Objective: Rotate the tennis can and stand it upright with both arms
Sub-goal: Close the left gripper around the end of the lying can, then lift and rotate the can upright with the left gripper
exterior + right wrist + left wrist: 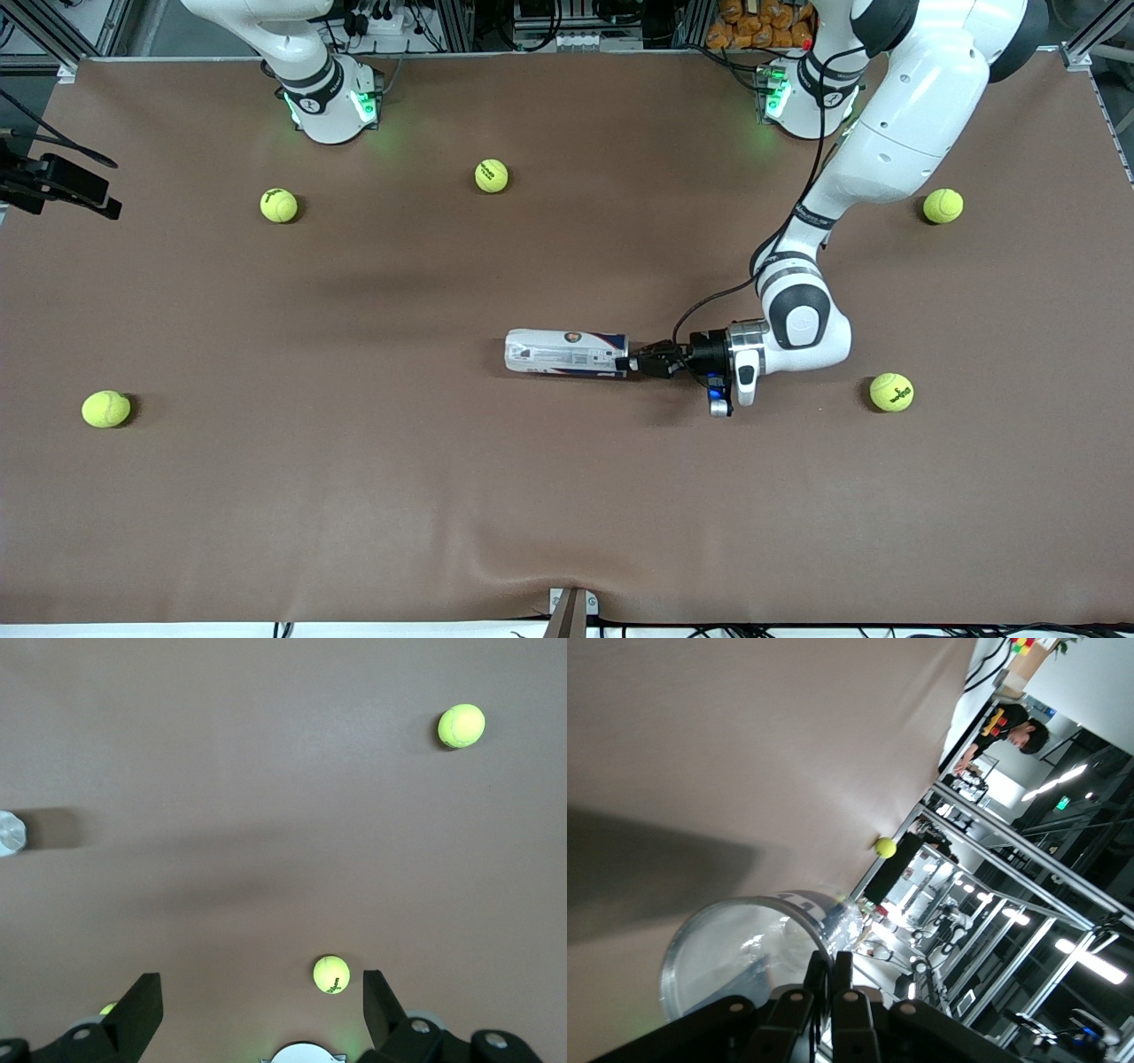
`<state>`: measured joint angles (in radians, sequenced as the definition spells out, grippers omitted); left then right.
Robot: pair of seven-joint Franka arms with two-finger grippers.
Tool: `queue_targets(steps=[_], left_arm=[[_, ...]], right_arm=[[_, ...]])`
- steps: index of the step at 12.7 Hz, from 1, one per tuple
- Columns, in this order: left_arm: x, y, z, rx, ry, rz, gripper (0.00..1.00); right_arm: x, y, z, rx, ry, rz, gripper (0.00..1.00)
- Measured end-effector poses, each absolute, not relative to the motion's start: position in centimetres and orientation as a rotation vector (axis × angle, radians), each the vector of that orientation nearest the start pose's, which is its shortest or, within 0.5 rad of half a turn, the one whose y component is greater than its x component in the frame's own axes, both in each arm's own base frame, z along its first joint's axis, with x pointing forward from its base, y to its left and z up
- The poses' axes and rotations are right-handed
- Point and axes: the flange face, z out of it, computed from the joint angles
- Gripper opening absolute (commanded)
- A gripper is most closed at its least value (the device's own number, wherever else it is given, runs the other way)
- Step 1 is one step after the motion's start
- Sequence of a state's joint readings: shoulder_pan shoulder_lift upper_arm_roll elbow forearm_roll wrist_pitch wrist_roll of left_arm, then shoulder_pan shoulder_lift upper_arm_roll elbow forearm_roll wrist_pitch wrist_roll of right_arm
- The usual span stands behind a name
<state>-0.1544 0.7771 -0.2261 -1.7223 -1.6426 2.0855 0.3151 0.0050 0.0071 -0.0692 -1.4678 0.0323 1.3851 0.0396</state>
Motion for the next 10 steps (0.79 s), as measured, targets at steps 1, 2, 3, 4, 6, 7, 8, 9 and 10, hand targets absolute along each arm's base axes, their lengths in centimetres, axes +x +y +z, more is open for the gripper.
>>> queue_targets(steps=[1, 2, 3, 4, 6, 7, 8, 9, 10], left_arm=[[61.2, -28.0, 17.4, 1.718, 0.579, -0.412, 0.0], [62.3, -27.9, 19.4, 1.749, 0.576, -0.432, 0.0], [63.4, -27.9, 21.6, 1.789, 0.573, -0.45, 0.0], [64.3, -27.8, 23.9, 1.838, 0.571, -0.463, 0.0], [65.7, -27.7, 28.4, 1.958, 0.566, -0.465, 0.0], [66.2, -27.6, 30.5, 2.022, 0.569, -0.454, 0.0], [66.8, -27.6, 32.5, 2.081, 0.586, -0.441, 0.0], [67.3, -27.5, 34.4, 2.132, 0.616, -0.428, 0.0], [67.5, -27.6, 35.9, 2.181, 0.648, -0.415, 0.0]], right_arm=[[53.6, -3.1, 65.3, -3.102, 0.155, 0.139, 1.0], [53.6, -3.1, 65.3, -3.102, 0.155, 0.139, 1.0], [53.6, -3.1, 65.3, -3.102, 0.156, 0.139, 1.0], [53.6, -3.1, 65.3, -3.102, 0.156, 0.139, 1.0], [53.6, -3.1, 65.4, -3.102, 0.156, 0.136, 1.0], [53.6, -3.1, 65.5, -3.102, 0.156, 0.133, 1.0], [53.6, -3.1, 65.5, -3.102, 0.156, 0.131, 1.0], [53.6, -3.1, 65.6, -3.102, 0.156, 0.129, 1.0], [53.6, -3.1, 65.6, -3.103, 0.156, 0.128, 1.0]])
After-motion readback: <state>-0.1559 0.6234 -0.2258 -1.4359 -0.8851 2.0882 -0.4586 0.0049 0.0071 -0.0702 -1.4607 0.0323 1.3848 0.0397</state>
